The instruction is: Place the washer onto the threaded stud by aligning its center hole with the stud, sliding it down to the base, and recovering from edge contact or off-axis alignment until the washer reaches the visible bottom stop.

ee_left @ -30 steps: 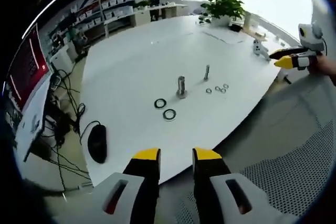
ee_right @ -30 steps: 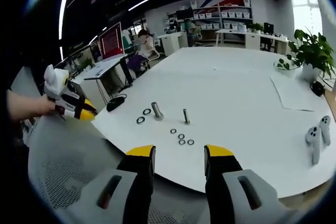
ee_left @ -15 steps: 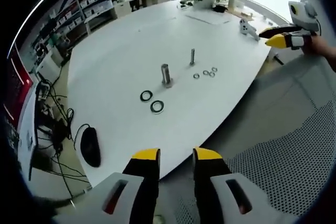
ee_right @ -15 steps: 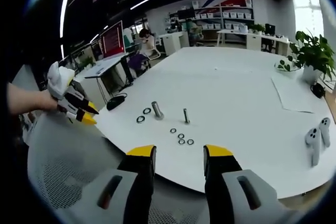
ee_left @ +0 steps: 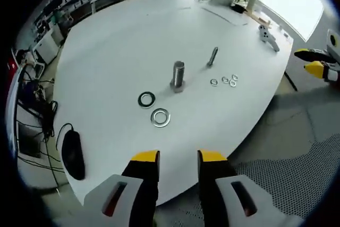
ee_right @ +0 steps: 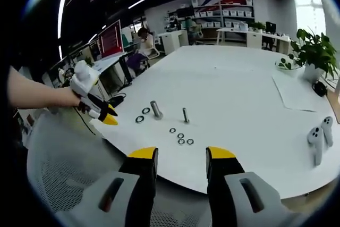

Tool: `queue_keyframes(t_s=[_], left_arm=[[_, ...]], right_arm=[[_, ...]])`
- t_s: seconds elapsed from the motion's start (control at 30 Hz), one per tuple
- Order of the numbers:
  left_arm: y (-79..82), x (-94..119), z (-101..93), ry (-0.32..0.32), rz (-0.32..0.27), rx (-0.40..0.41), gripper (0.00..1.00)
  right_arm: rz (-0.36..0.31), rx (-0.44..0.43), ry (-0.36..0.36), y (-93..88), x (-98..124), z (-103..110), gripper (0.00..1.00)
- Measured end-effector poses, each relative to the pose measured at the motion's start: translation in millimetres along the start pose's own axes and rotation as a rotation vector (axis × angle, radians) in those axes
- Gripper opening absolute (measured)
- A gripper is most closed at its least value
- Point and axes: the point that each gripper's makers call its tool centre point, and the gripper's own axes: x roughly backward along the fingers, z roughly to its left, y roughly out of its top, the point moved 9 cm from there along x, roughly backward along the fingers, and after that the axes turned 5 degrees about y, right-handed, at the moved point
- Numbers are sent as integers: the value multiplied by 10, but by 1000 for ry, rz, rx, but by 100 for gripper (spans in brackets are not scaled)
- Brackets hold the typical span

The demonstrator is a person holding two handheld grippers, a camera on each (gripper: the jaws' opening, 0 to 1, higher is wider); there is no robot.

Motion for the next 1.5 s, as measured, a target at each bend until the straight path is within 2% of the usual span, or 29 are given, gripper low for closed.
queue_keyframes(t_s=[0.03, 0.1, 0.2, 0.33, 0.43, 0.5, 0.53, 0.63, 0.77, 0.87, 0.97, 1.07, 1.1, 1.17, 1.2, 1.23, 1.27, 1.37, 1.5], left_arm=[[33, -54, 10, -13, 9, 17, 27], [73, -118, 1, -41, 14, 108, 28], [129, -238, 39, -4, 54, 48, 28], [203, -375, 54, -7, 84, 51, 28], [233, -475, 104, 0, 115, 22, 30], [256, -499, 97, -33, 124, 115, 30], [282, -528, 158, -21, 114, 137, 29], [317, -561, 199, 5, 115, 109, 29], [307, -621, 218, 26, 157, 30, 30], [329, -671, 236, 27, 168, 43, 30], [391, -690, 183, 21, 152, 62, 30], [386, -774, 189, 30, 177, 42, 30], [412, -760, 205, 47, 157, 20, 29], [404, -733, 173, 57, 159, 38, 28], [396, -739, 174, 72, 158, 15, 26], [393, -739, 193, 90, 159, -44, 24], [395, -753, 173, 73, 150, -58, 24], [413, -749, 201, 75, 169, -9, 23], [432, -756, 196, 73, 185, -21, 22]], right_arm=[[-1, 0, 0, 0, 3, -3, 38], [-6, -4, -2, 3, 5, -8, 38], [-11, -16, -6, 5, 10, -21, 38], [-6, -10, -3, -1, 6, -19, 38], [-8, -13, -5, 0, 6, -25, 38], [-9, -15, -6, 2, 6, -28, 38], [-14, -18, -8, 5, 8, -31, 38], [-17, -22, -10, 6, 9, -34, 38], [-14, -20, -11, 3, 7, -32, 38], [-12, -19, -12, 1, 7, -29, 38], [-15, -17, -10, 4, 7, -27, 38], [-16, -17, -9, 6, 6, -27, 37], [-16, -17, -10, 6, 7, -27, 37], [-16, -18, -10, 5, 6, -28, 37], [-22, -19, -10, 13, 7, -30, 37], [-24, -20, -10, 16, 8, -31, 37], [-26, -23, -10, 17, 9, -31, 37], [-19, -20, -10, 8, 9, -28, 37], [-20, -21, -10, 14, 10, -28, 37]])
